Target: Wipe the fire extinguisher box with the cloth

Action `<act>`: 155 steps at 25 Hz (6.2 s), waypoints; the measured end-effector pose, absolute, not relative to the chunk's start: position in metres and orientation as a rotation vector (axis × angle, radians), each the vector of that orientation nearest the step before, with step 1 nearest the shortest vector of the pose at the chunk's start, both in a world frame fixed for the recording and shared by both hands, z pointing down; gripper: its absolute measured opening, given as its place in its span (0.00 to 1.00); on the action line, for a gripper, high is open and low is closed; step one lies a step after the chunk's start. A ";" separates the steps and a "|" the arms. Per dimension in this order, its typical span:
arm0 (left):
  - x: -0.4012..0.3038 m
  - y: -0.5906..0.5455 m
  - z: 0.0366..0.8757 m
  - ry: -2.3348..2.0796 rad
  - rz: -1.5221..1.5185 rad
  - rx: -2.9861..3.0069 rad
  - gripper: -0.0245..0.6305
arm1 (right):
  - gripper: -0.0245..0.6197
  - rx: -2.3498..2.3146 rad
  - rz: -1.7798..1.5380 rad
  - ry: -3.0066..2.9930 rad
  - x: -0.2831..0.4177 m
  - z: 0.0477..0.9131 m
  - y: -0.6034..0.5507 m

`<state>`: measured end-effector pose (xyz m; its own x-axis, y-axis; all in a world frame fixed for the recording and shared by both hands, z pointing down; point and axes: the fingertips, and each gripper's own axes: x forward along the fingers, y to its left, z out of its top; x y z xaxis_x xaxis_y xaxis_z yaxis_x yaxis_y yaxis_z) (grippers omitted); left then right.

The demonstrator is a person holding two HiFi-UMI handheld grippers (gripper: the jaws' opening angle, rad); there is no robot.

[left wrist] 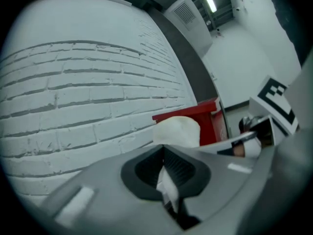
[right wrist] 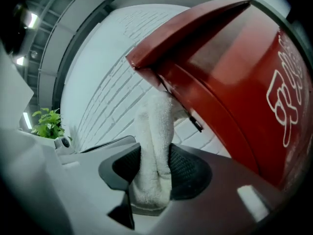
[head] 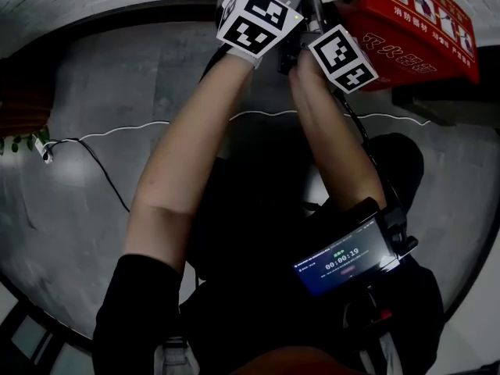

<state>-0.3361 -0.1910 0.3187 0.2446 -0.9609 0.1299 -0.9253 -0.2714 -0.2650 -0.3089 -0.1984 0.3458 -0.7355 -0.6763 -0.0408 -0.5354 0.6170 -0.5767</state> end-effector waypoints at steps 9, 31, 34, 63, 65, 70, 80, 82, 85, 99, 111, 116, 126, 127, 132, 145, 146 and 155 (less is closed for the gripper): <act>-0.319 -0.189 0.318 1.769 -0.405 -2.407 0.04 | 0.27 -1.054 -0.951 2.457 -0.290 0.363 -0.206; -0.302 -0.183 0.392 1.759 -0.528 -2.577 0.04 | 0.27 -1.113 -1.365 2.013 -0.250 0.463 -0.210; -0.292 -0.180 0.421 1.754 -0.571 -2.624 0.04 | 0.27 -1.139 -1.389 1.995 -0.248 0.482 -0.207; -0.280 -0.175 0.530 1.735 -0.833 -2.760 0.04 | 0.27 -1.286 -1.813 1.630 -0.227 0.741 -0.182; -0.282 -0.174 0.527 1.745 -0.814 -2.763 0.04 | 0.27 -1.309 -1.852 1.600 -0.225 0.758 -0.177; -0.287 -0.176 0.519 1.758 -0.784 -2.756 0.04 | 0.27 -1.288 -1.934 1.586 -0.230 0.775 -0.170; -0.361 -0.198 0.418 1.876 -0.727 -2.479 0.04 | 0.27 -0.976 -1.758 1.734 -0.303 0.610 -0.199; -0.372 -0.200 0.393 1.840 -0.747 -2.417 0.04 | 0.27 -0.950 -1.671 1.779 -0.310 0.562 -0.214; -0.390 -0.202 0.362 1.848 -0.719 -2.370 0.04 | 0.27 -0.896 -1.546 1.860 -0.322 0.491 -0.228; -0.394 -0.208 0.352 1.839 -0.671 -2.405 0.04 | 0.27 -0.763 -1.284 1.884 -0.338 0.356 -0.270; -0.384 -0.213 0.362 1.808 -0.670 -2.462 0.04 | 0.26 -0.847 -1.296 1.787 -0.322 0.385 -0.279; -0.382 -0.215 0.363 1.800 -0.660 -2.484 0.04 | 0.26 -0.931 -1.343 1.741 -0.310 0.432 -0.282; -0.351 -0.220 0.401 1.711 -0.792 -2.527 0.04 | 0.27 -1.037 -1.400 1.713 -0.294 0.495 -0.278; -0.345 -0.220 0.407 1.692 -0.820 -2.532 0.04 | 0.27 -1.051 -1.410 1.712 -0.293 0.502 -0.277; -0.318 -0.218 0.437 1.602 -0.945 -2.552 0.04 | 0.27 -1.129 -1.454 1.711 -0.288 0.538 -0.268; -0.292 -0.212 0.517 1.618 -1.097 -2.663 0.04 | 0.27 -1.314 -1.580 1.630 -0.273 0.641 -0.250; -0.291 -0.212 0.522 1.613 -1.119 -2.659 0.04 | 0.27 -1.321 -1.588 1.624 -0.273 0.646 -0.250; -0.285 -0.199 0.569 1.552 -1.353 -2.610 0.04 | 0.27 -1.438 -1.680 1.572 -0.265 0.715 -0.242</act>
